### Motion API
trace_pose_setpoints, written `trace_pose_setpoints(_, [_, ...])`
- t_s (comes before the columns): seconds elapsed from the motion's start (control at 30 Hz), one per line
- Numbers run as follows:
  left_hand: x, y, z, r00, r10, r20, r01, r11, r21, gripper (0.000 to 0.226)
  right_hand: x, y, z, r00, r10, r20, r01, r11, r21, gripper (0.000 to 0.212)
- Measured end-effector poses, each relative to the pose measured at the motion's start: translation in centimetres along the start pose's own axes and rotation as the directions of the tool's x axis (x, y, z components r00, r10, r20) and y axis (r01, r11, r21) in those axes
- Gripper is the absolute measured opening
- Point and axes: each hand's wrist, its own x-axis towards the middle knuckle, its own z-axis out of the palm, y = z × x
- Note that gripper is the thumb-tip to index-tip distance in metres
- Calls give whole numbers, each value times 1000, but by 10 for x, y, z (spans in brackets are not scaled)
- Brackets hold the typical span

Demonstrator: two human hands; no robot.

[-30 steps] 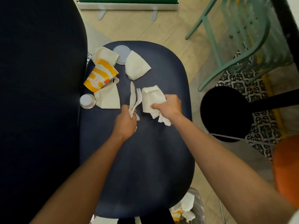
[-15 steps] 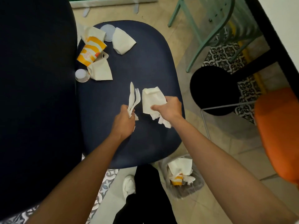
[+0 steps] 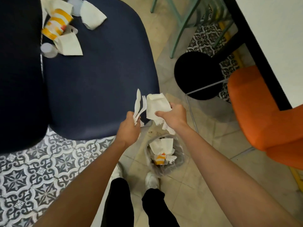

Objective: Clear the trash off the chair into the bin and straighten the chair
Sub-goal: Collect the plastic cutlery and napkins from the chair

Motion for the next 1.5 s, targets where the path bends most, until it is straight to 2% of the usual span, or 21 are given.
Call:
trace_pose_setpoints(0.13, [-16,-4,46,1000,-11,9,12,999,-48,14,-9,55,-15,1000,13,7,-13,1000,-9,17])
trace_pose_setpoints(0.33, [-20,-33,119,995,-69,66,73,995,-62,12,-4,147,-8,992,130,8,-129,990,-57,13])
trace_pose_setpoints(0.47, [-10,-64,163,989,-88,122,89,996,-10,23,13,201,15,983,185,-6,-185,977,-106,33])
trace_pose_setpoints(0.67, [20,-116,230,945,-175,275,154,983,96,33,48,271,59,973,230,-13,-228,958,-175,30])
trace_pose_setpoints(0.83, [52,-152,276,905,-272,327,226,959,173,39,79,321,88,977,212,-32,-214,957,-194,36])
trace_pose_setpoints(1.0, [75,-159,297,914,-292,281,181,915,360,42,94,353,101,992,110,-58,-122,956,-268,38])
trace_pose_setpoints(1.1, [75,-160,301,917,-245,315,64,869,491,40,96,366,110,998,53,-45,-67,919,-389,44])
trace_pose_setpoints(1.17, [78,-167,306,910,-230,344,40,876,481,41,97,370,117,999,35,-29,-45,852,-522,54])
trace_pose_setpoints(1.3, [86,-173,315,891,-301,341,209,937,281,49,97,372,130,999,42,6,-31,819,-573,73])
trace_pose_setpoints(1.37, [87,-175,316,893,-316,321,231,933,276,50,97,372,132,999,38,23,-17,808,-589,77])
trace_pose_setpoints(1.5, [83,-177,307,924,-260,280,143,915,378,63,93,365,122,997,36,70,14,792,-610,78])
